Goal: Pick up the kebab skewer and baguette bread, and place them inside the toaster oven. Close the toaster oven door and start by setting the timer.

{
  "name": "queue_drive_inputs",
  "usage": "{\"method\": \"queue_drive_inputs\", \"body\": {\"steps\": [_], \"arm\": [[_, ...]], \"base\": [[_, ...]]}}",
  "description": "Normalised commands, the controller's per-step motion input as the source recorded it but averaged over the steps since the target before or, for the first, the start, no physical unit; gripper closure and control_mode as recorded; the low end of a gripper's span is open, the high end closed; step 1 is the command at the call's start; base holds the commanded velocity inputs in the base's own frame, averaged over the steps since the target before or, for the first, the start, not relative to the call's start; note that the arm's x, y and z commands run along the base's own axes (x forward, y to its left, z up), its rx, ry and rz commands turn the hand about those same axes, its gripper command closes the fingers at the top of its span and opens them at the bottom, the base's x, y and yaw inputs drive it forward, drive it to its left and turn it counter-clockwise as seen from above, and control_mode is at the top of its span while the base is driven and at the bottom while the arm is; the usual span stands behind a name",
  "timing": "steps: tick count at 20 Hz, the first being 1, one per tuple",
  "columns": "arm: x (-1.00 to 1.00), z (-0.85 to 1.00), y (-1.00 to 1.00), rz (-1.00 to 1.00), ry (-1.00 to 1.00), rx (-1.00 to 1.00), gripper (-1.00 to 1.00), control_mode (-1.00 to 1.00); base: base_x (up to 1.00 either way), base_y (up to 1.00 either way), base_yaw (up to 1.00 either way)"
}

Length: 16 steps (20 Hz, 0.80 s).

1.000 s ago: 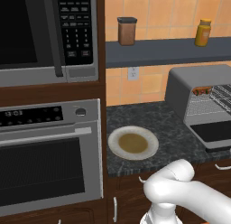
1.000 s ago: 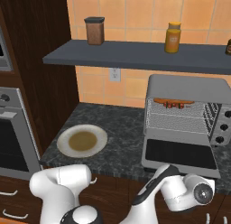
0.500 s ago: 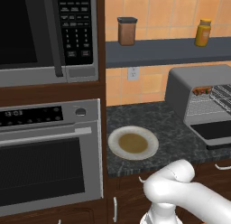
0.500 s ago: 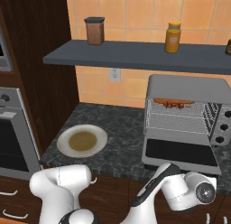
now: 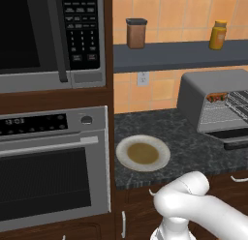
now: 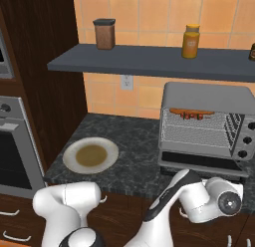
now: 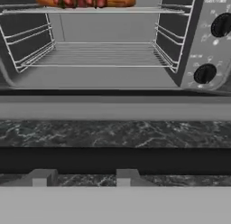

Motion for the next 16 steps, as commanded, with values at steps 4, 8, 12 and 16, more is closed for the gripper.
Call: {"method": "queue_drive_inputs", "body": {"steps": [4, 8, 12, 16], "arm": [[0.61, 0.74, 0.09, 0.00, -0.06, 0.00, -1.00, -1.00], [0.61, 0.69, 0.17, 0.00, -0.06, 0.00, -1.00, -1.00], [0.63, 0.65, 0.18, 0.00, -0.05, 0.00, -1.00, -1.00], [0.68, 0.48, 0.21, 0.00, -0.01, 0.00, -1.00, -1.00]], "base": [[0.00, 0.00, 0.00], [0.00, 0.00, 0.00], [0.00, 0.00, 0.00], [0.00, 0.00, 0.00]]}}
